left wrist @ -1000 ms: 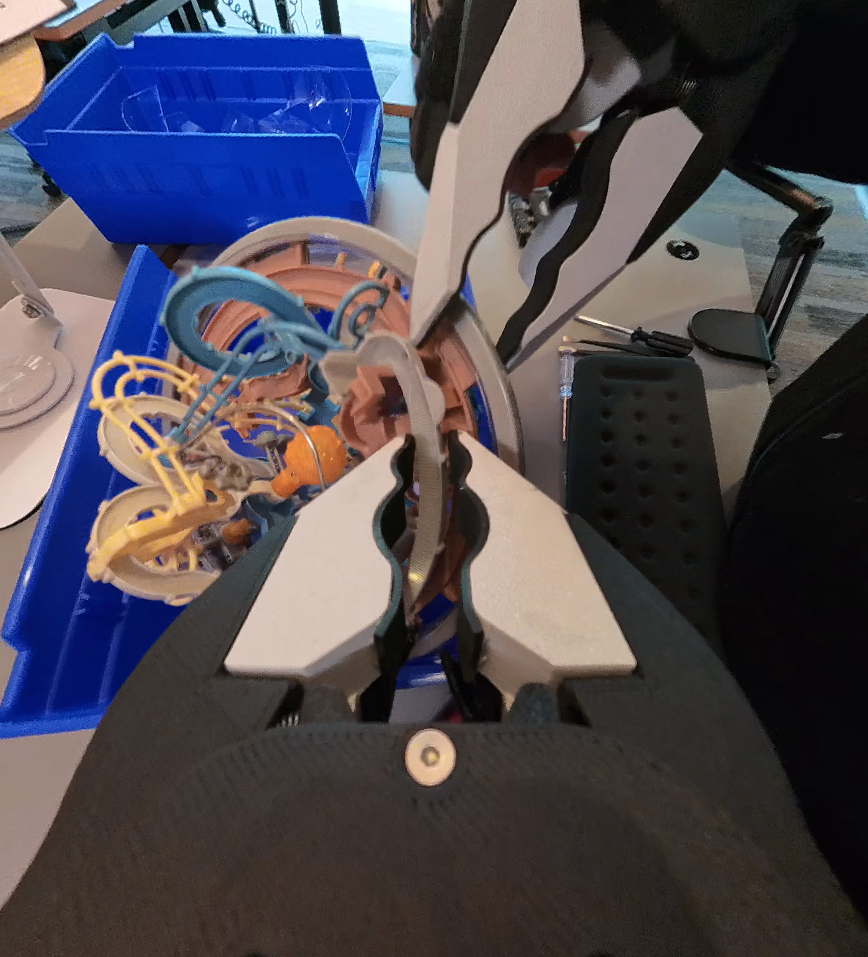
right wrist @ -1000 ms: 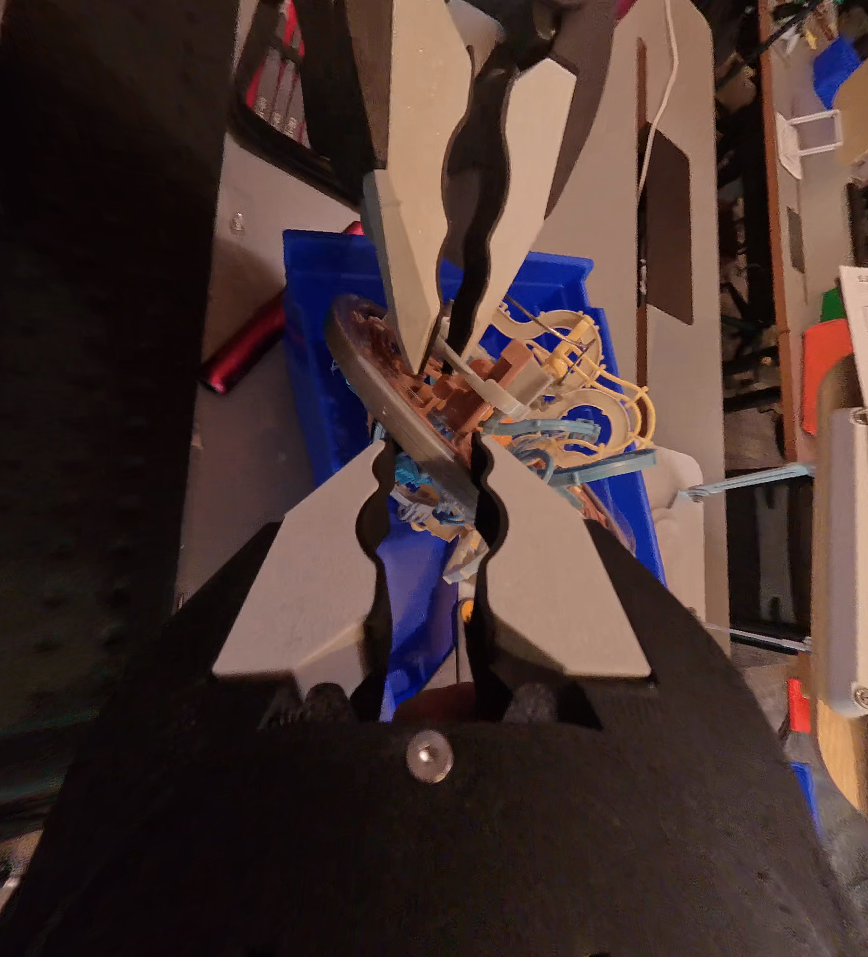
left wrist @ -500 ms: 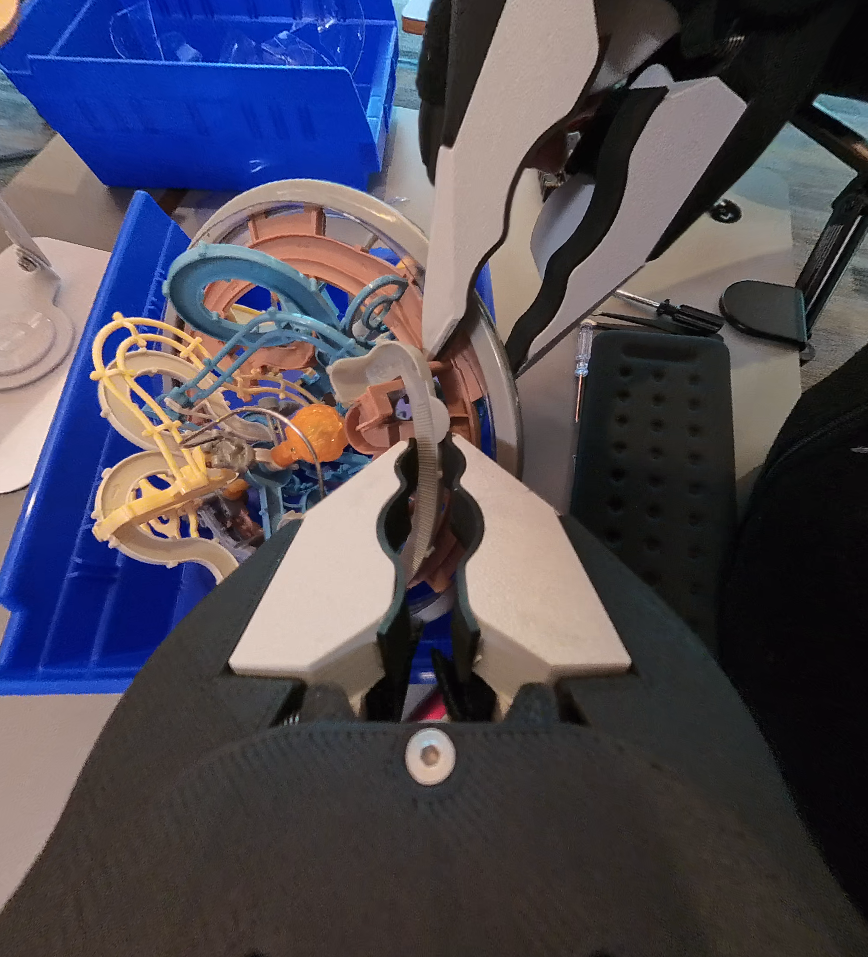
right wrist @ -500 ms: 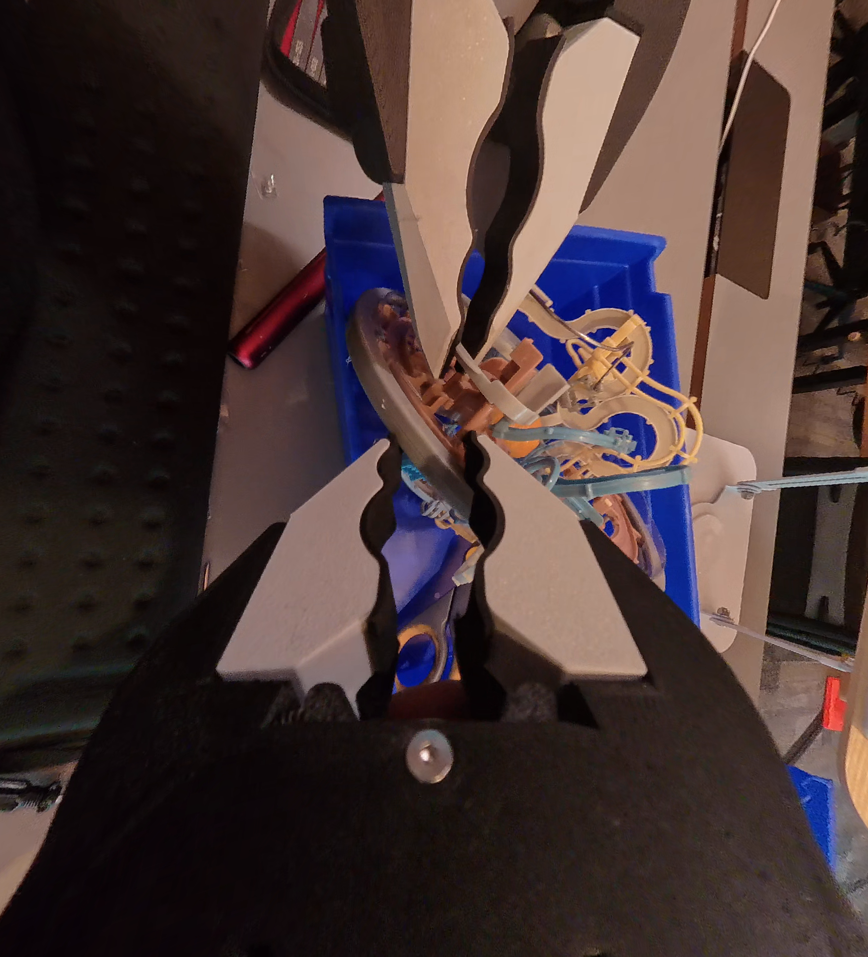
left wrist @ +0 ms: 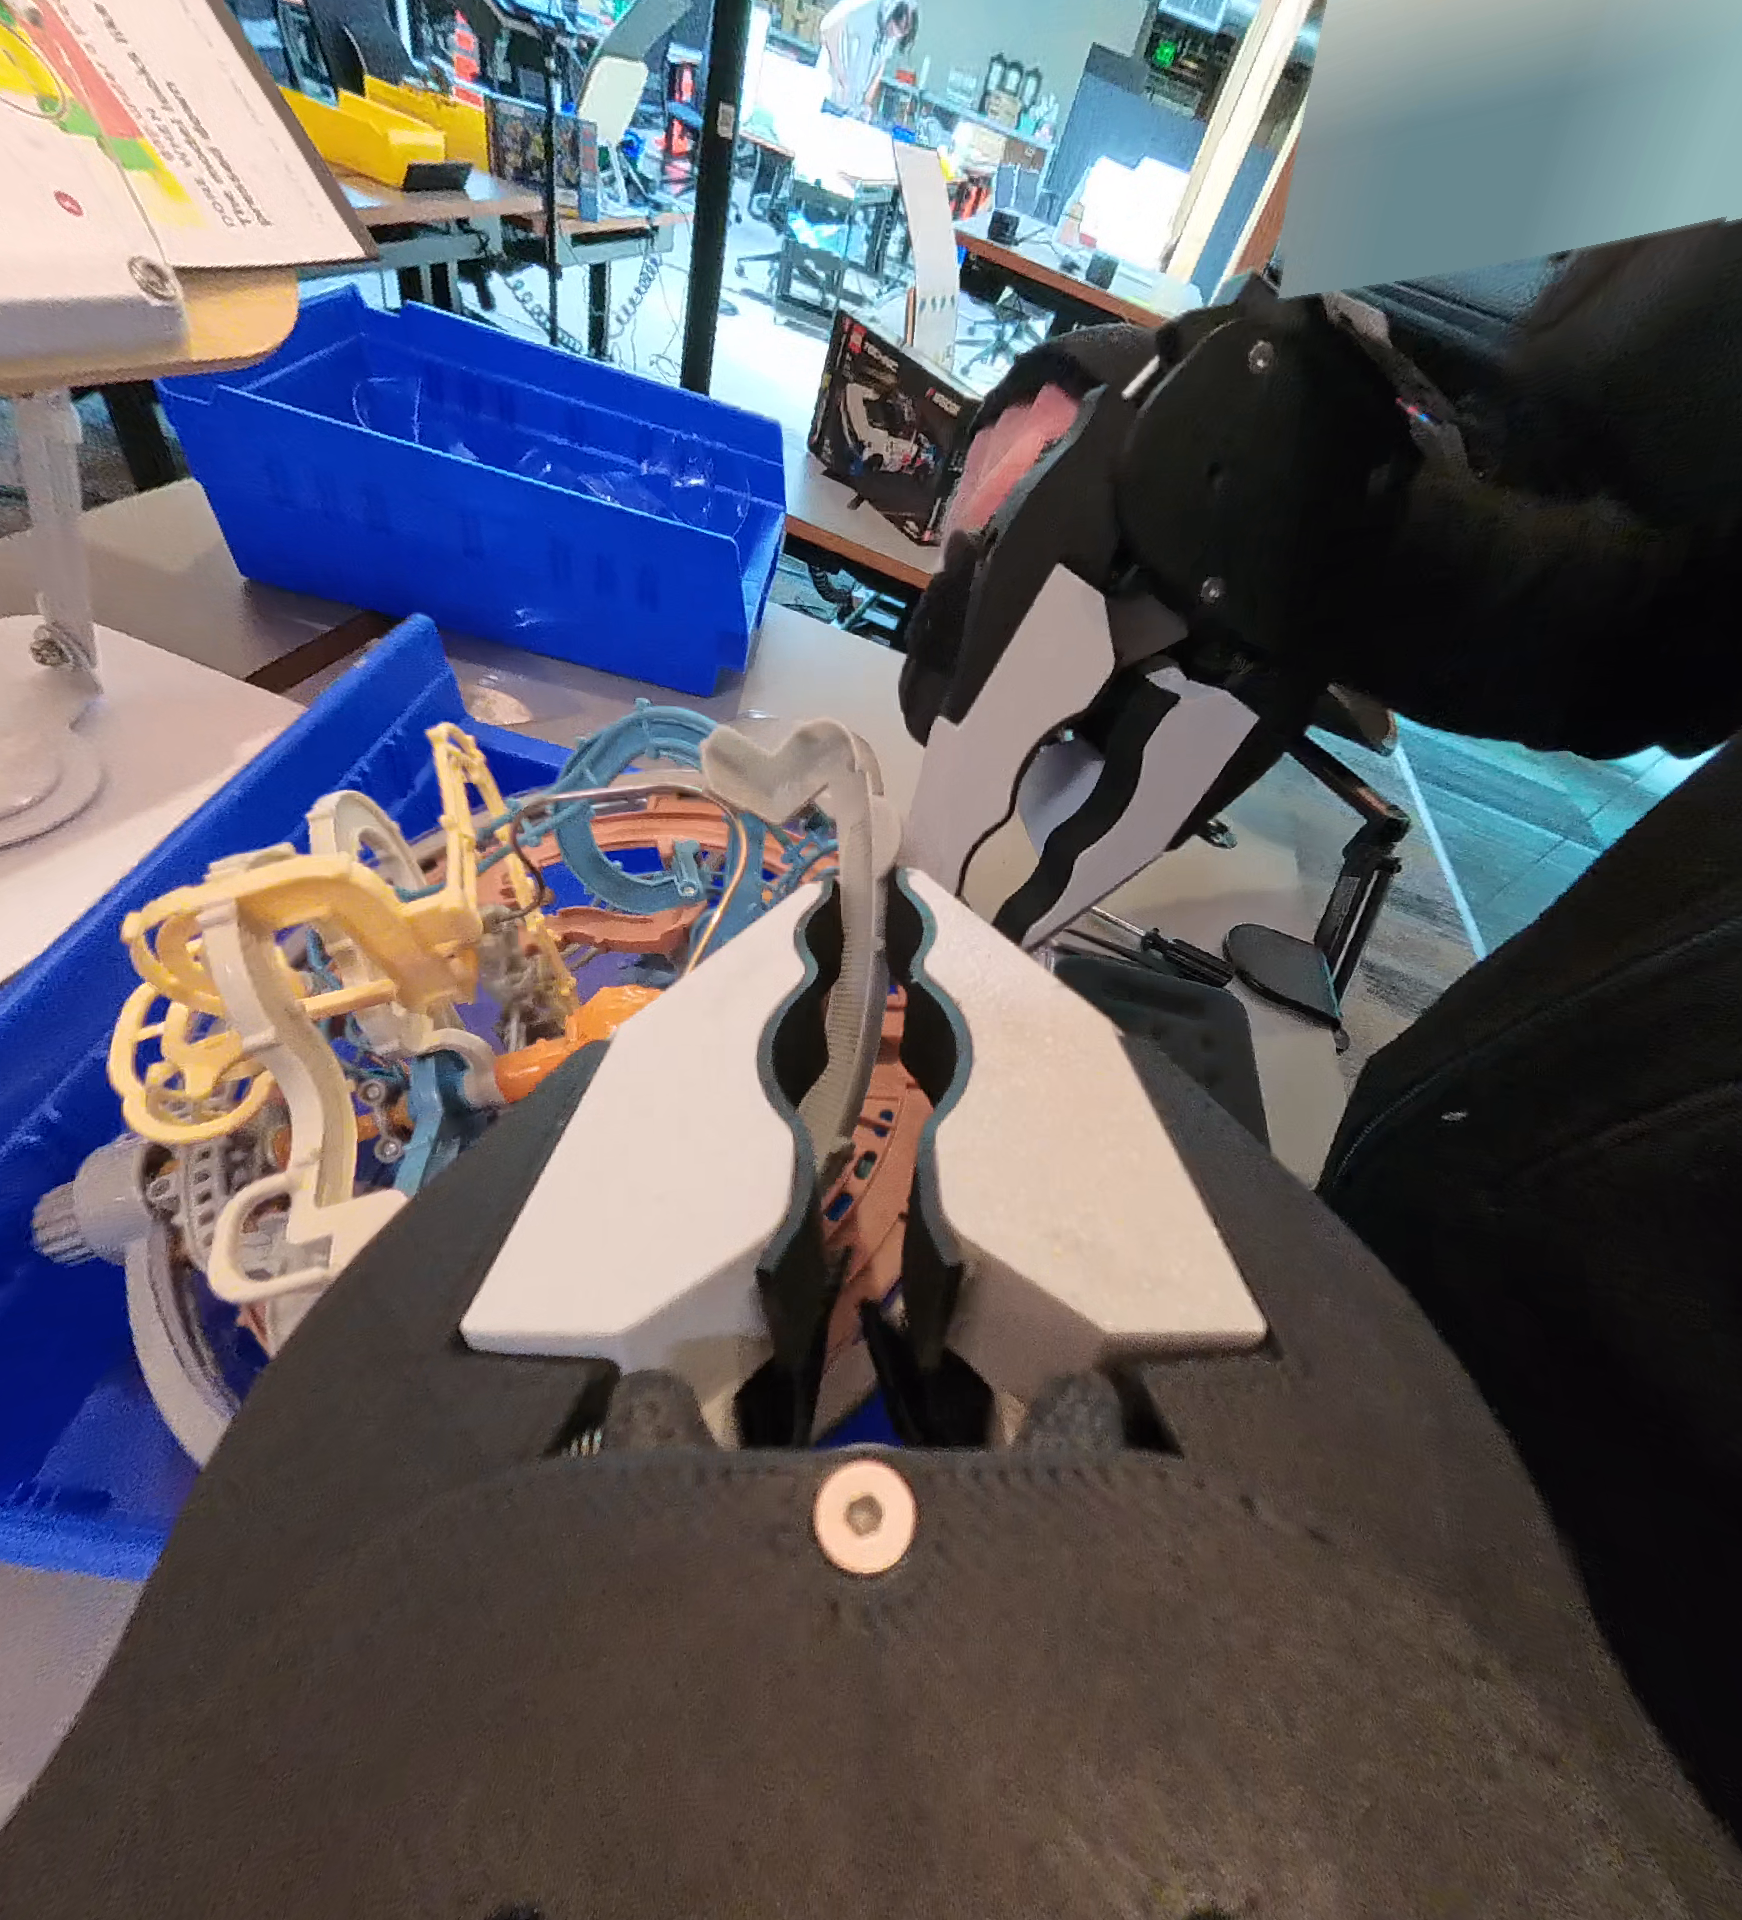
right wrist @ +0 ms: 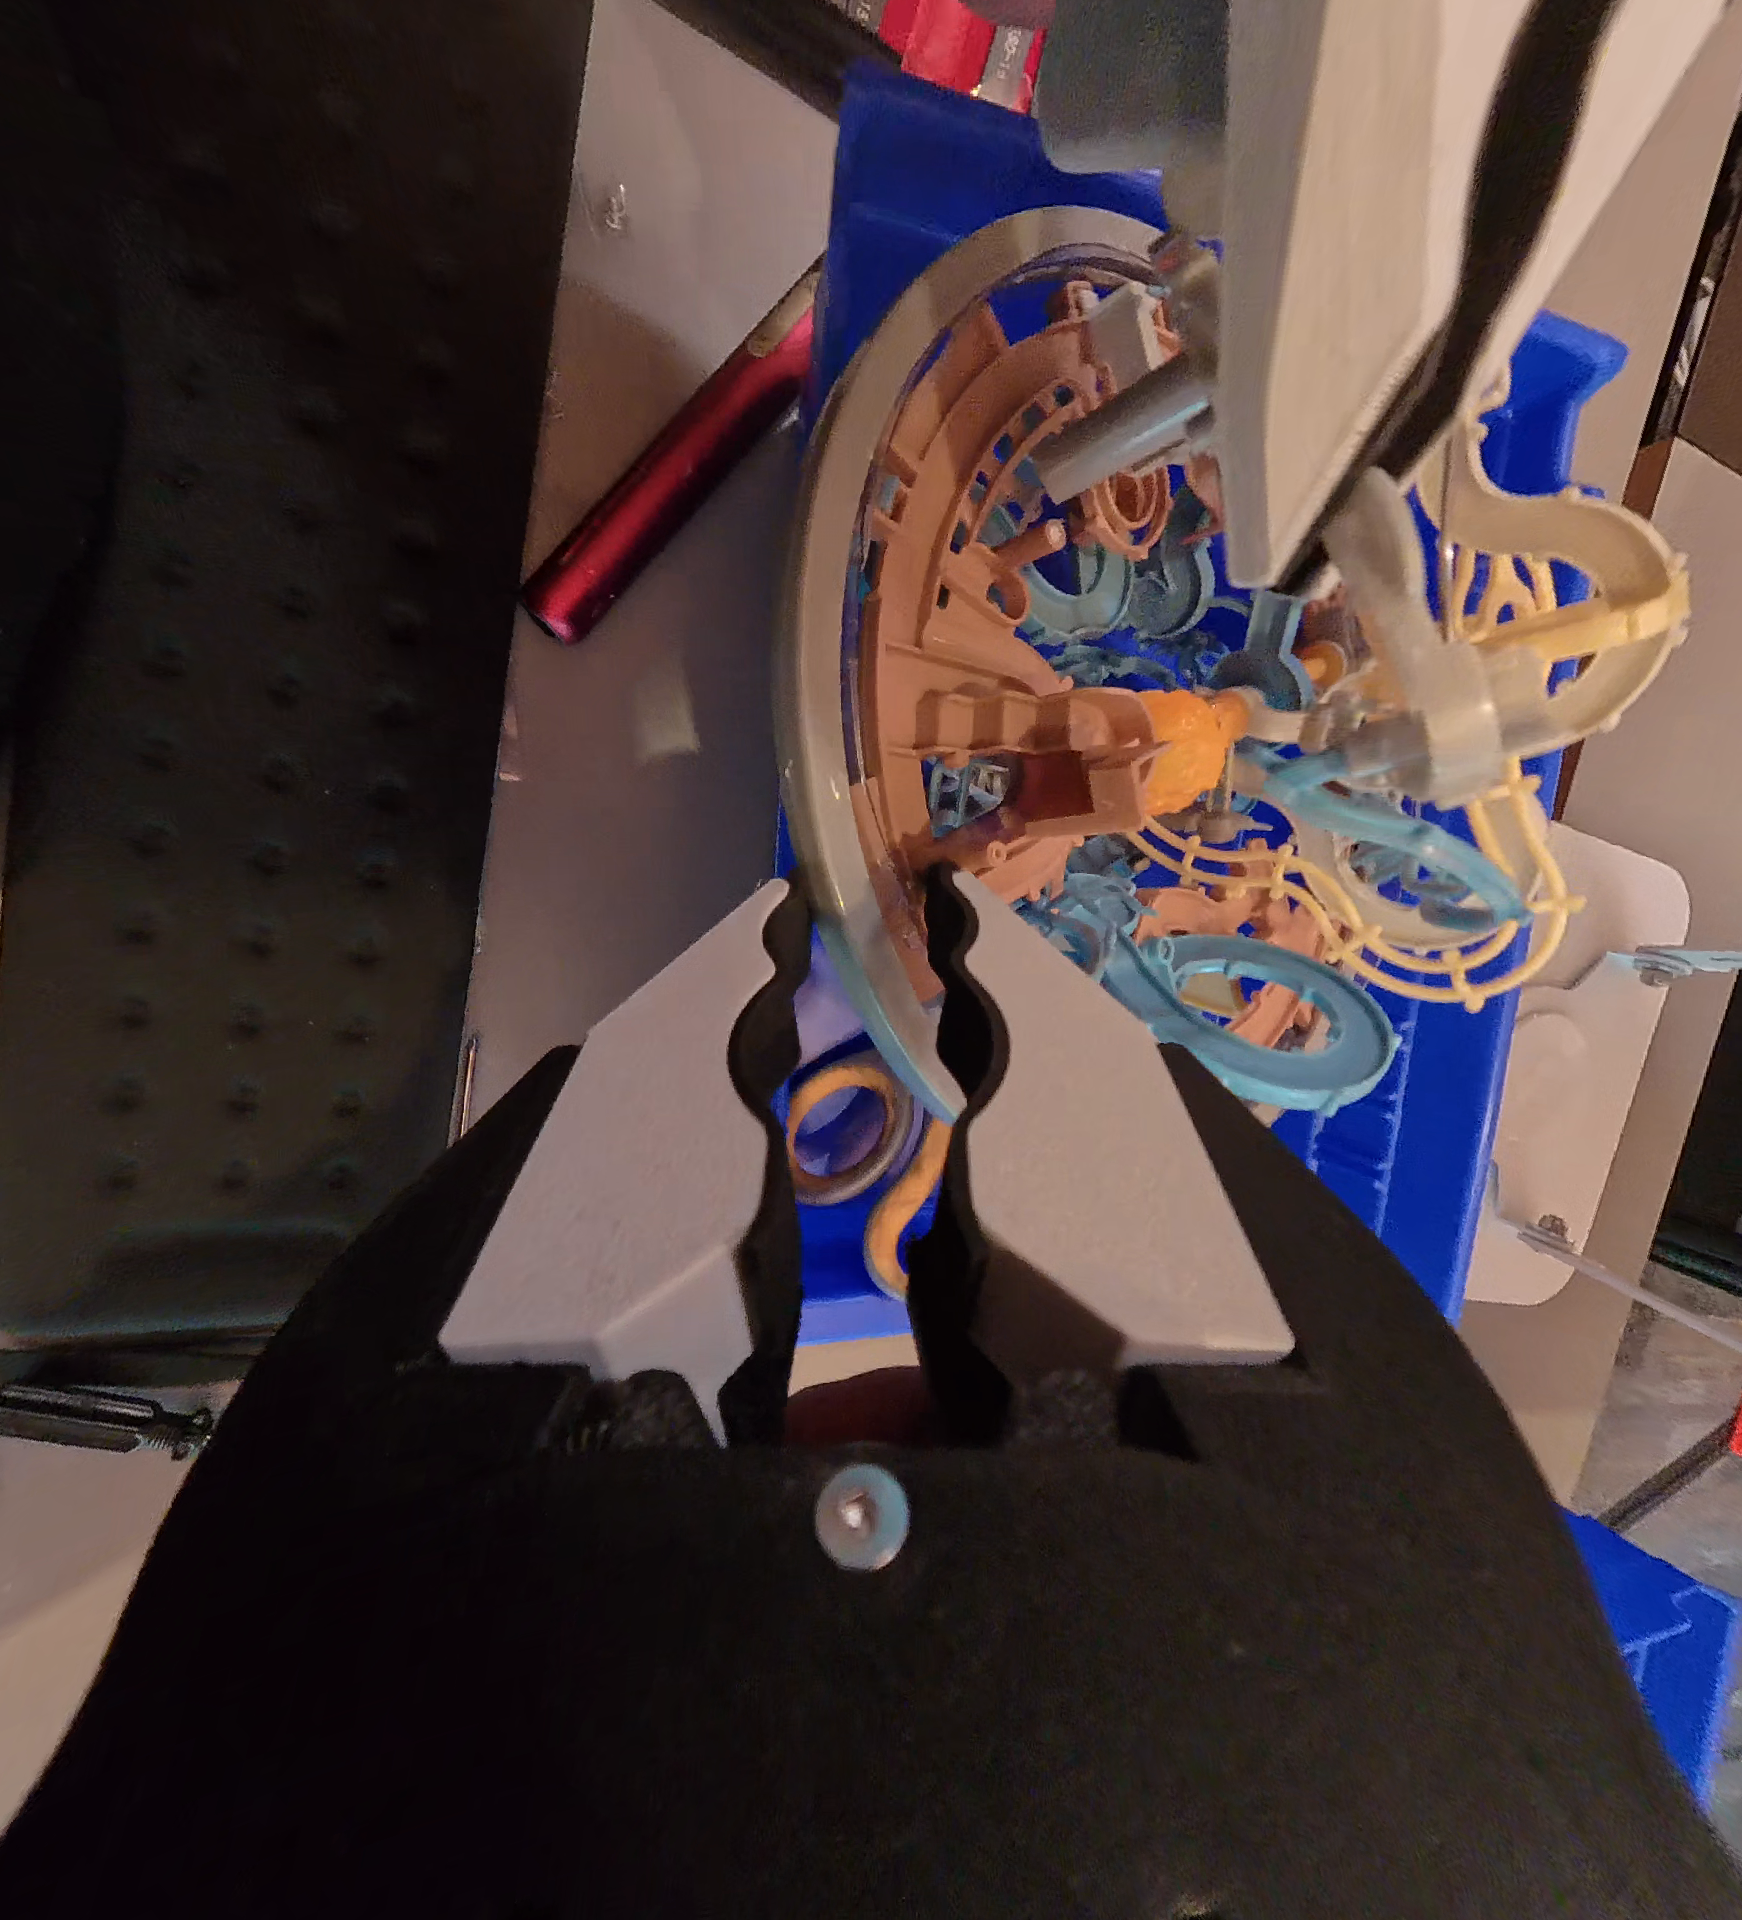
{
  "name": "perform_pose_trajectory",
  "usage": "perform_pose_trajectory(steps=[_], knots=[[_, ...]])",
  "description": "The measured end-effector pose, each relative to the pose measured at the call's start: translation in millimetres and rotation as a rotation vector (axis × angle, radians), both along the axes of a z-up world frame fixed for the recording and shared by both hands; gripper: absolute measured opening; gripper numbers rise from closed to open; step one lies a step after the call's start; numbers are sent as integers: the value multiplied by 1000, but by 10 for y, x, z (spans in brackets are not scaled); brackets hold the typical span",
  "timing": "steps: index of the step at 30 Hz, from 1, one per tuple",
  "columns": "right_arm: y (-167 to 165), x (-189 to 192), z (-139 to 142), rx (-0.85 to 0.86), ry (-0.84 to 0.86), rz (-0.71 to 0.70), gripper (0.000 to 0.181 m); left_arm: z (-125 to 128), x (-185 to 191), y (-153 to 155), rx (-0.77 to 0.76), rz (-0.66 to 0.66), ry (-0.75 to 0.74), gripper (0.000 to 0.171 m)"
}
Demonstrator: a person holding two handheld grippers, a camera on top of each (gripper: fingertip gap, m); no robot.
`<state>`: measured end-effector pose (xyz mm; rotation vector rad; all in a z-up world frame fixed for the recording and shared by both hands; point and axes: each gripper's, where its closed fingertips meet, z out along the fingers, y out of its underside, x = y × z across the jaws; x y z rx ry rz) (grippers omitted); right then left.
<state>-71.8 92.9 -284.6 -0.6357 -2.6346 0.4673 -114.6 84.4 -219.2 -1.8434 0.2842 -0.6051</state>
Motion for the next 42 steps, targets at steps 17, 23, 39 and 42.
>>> perform_pose_trajectory(steps=[17, 23, 39, 42], knots=[[-12, -20, 155, -210, 77, -123, 22, -71, 44, -5, 2, -26, 120, 6], [-98, 134, 567, -532, 120, -181, 21, -110, 58, -4, 16, -6, 127, 7], [186, -739, 803, -287, 267, -75, 32, 148, -154, -70, 80, -107, -161, 7], [152, -763, 681, -288, 152, -10, 29, 180, -207, -30, 77, -108, -217, 7]])
